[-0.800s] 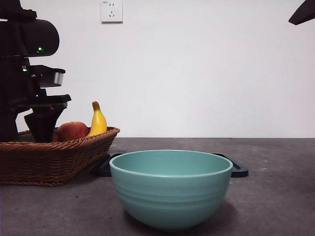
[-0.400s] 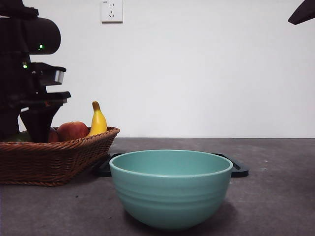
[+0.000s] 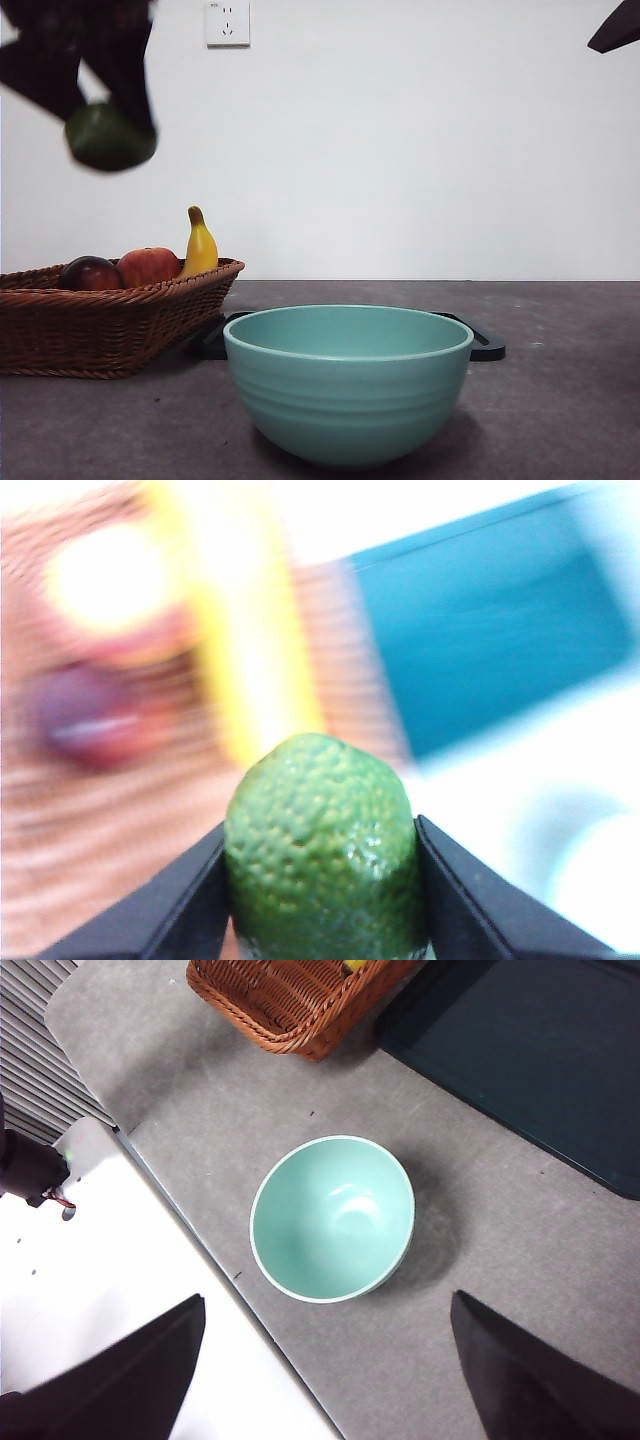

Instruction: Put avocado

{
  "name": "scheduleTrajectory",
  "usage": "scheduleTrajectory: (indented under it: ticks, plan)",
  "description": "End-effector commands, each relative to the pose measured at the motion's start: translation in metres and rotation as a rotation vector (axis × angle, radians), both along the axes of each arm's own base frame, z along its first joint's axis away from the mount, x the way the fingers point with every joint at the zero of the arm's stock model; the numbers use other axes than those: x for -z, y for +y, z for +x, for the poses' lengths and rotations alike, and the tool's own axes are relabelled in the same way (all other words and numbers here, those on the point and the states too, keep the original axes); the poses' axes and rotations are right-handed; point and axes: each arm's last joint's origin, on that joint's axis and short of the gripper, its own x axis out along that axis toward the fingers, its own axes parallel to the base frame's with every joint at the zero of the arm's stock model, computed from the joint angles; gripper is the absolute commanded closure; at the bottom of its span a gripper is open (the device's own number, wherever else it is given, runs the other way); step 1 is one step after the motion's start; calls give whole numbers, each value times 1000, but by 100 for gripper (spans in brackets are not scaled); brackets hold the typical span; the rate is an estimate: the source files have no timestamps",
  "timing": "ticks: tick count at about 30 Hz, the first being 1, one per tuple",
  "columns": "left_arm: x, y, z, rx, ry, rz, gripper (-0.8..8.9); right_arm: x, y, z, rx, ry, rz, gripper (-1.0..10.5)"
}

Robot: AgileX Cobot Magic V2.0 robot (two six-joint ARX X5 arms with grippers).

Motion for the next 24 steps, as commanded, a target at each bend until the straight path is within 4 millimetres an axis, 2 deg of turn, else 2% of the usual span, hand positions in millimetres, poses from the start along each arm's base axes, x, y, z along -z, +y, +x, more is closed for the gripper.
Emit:
scheduleTrajectory:
  ticks: [1,5,11,20,24]
  plan:
    - [-10,-13,-12,84,3,-72,638,-6,2,1,-1,-16,13,554]
    - [-12,-37,-30,203,8,-74,638,-6,2,1,0,-20,15,554]
    - [2,-80,-44,357,52,-52,638,-6,2,2,0,-21,16,554]
    - [49,-135,-43,480,168,29,638,-6,1,2,22,-31,-3,554]
    - [80,-162,-42,527,207,72,638,-6,1,2,22,-31,-3,554]
